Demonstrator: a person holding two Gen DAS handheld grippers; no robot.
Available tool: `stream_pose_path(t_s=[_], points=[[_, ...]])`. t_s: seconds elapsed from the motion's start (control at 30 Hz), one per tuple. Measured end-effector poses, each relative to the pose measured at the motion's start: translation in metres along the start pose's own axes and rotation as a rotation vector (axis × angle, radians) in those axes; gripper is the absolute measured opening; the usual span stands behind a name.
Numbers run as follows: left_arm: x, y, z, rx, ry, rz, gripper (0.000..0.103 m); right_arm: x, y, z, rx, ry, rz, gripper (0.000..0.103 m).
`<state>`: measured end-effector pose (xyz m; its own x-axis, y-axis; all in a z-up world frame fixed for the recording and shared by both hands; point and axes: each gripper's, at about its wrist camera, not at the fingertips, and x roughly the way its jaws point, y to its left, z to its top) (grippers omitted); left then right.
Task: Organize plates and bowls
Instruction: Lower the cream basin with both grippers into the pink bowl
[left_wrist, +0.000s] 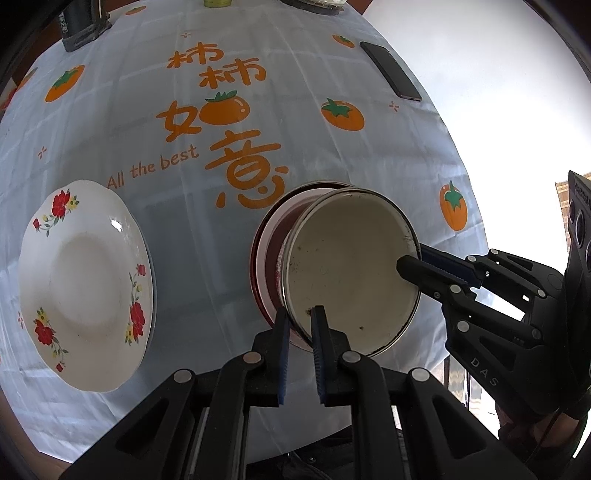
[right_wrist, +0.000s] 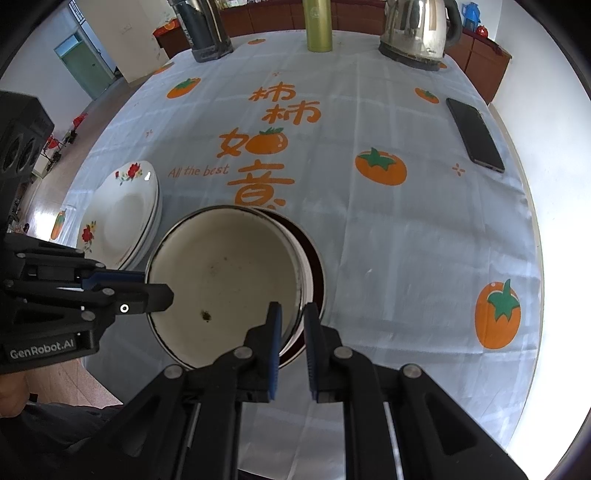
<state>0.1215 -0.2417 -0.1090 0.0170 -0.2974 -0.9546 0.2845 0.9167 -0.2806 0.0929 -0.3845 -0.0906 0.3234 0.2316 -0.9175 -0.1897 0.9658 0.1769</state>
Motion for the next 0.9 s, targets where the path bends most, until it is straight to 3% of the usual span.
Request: stream_pose_path(t_s=[0.9], points=[[0.0095, 0.0037, 0.0069, -0.013, 0.023, -0.017, 0.013, 0.0061, -0.0043, 0.0025, 0.001, 0.013, -0.001, 0.013]])
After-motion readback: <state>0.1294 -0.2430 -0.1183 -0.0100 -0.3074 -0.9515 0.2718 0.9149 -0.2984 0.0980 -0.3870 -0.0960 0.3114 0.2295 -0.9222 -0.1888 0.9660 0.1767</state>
